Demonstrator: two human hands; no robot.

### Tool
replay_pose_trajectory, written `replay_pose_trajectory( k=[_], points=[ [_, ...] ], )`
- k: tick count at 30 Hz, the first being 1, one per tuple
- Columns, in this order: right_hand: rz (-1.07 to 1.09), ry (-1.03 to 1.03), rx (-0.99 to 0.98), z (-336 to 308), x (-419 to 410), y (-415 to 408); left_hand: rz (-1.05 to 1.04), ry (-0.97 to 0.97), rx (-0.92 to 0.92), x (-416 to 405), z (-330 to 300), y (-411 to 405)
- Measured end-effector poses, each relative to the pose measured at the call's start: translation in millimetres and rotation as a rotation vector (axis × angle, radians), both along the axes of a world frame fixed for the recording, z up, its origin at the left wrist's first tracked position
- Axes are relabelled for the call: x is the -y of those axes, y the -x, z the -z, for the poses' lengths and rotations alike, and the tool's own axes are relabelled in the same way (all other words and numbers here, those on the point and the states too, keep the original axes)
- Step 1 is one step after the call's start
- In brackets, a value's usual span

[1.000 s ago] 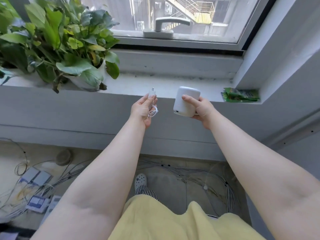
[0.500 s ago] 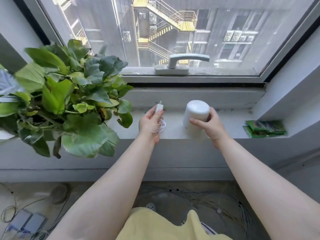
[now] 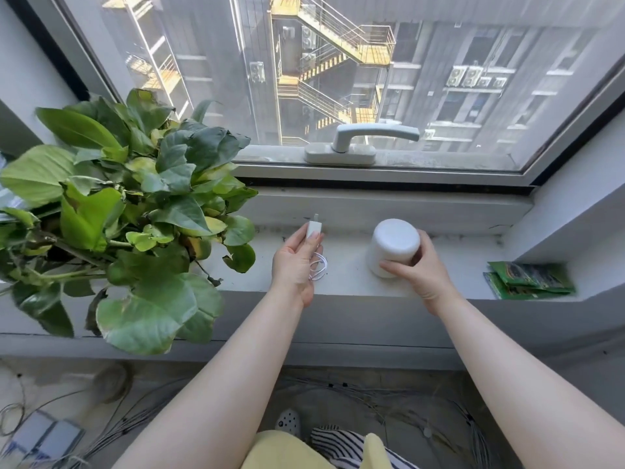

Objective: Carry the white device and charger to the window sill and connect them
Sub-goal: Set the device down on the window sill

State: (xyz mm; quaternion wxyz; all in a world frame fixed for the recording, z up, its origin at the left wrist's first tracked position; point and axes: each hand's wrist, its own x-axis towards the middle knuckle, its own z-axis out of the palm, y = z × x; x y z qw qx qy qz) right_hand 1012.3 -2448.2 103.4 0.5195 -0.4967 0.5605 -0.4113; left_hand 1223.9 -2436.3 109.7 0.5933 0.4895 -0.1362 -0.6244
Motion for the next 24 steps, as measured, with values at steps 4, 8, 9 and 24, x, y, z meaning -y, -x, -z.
replay_pose_trajectory(
  k=[4,8,9,24],
  points=[
    [-0.030,0.006,-0.006,4.0,1.4,6.9,-0.019,-0.007,-0.016,-3.3,-1.9,8.1],
    [-0.036,0.013,-0.024,4.8,1.7,9.0,-0.022,-0.008,-0.018,-4.0,-5.3,12.2],
    [-0.037,0.014,-0.026,4.5,2.2,8.7,-0.024,-0.007,-0.022,-3.8,-6.5,12.7],
    [0.248,0.268,0.164,-38.4,-40.4,10.8,-0.020,-0.019,-0.127,-13.0,-14.5,9.0]
  ],
)
